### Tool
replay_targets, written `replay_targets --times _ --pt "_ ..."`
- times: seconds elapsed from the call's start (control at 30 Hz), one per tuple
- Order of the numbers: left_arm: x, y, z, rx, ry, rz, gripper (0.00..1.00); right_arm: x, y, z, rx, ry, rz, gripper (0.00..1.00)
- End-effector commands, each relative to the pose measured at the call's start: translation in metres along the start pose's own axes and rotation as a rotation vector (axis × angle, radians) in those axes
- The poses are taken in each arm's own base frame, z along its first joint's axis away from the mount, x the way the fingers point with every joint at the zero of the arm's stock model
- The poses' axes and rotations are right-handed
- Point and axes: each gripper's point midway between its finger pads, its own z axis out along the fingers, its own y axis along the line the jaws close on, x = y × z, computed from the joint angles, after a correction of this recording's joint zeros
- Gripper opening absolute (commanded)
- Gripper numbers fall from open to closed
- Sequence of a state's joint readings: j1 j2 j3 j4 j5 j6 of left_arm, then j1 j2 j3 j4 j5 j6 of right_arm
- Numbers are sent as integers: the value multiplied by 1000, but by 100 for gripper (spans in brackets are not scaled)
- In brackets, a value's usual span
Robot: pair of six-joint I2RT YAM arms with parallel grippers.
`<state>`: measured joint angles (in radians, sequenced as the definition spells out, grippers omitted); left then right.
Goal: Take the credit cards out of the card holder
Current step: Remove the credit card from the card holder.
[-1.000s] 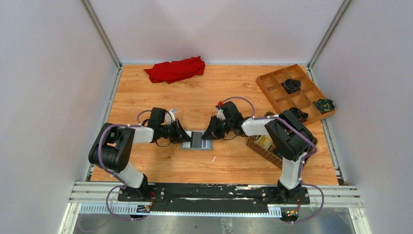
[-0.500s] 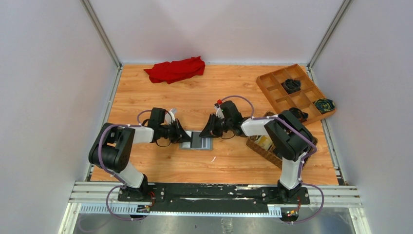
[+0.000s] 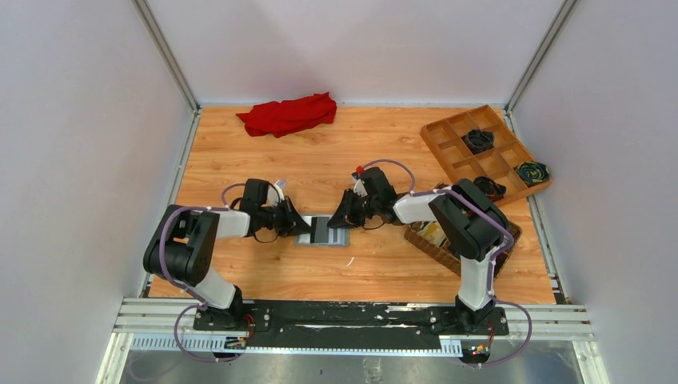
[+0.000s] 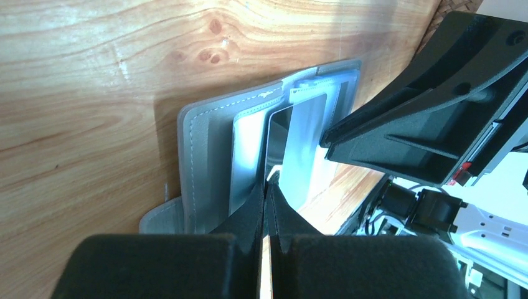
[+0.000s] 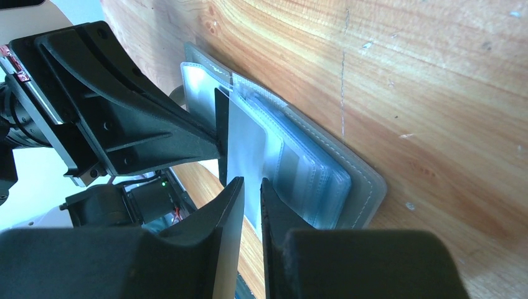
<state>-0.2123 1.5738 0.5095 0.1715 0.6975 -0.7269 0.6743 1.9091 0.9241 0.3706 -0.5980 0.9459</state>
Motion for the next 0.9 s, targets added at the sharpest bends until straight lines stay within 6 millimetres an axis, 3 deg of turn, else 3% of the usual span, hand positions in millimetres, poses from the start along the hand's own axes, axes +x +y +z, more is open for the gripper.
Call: replay_targets --times 0.0,0.47,0.7,0.87 --pt "-2 10 -4 -38 -37 -13 0 14 -28 5 94 30 36 20" --pt "-12 15 -19 -15 -81 -45 0 12 -39 -1 116 28 49 20" --pt "-21 0 -29 16 -132 -34 0 12 -41 -2 117 30 50 20" --pt "-17 -4 -27 44 -91 -39 0 12 -41 -2 114 31 50 20"
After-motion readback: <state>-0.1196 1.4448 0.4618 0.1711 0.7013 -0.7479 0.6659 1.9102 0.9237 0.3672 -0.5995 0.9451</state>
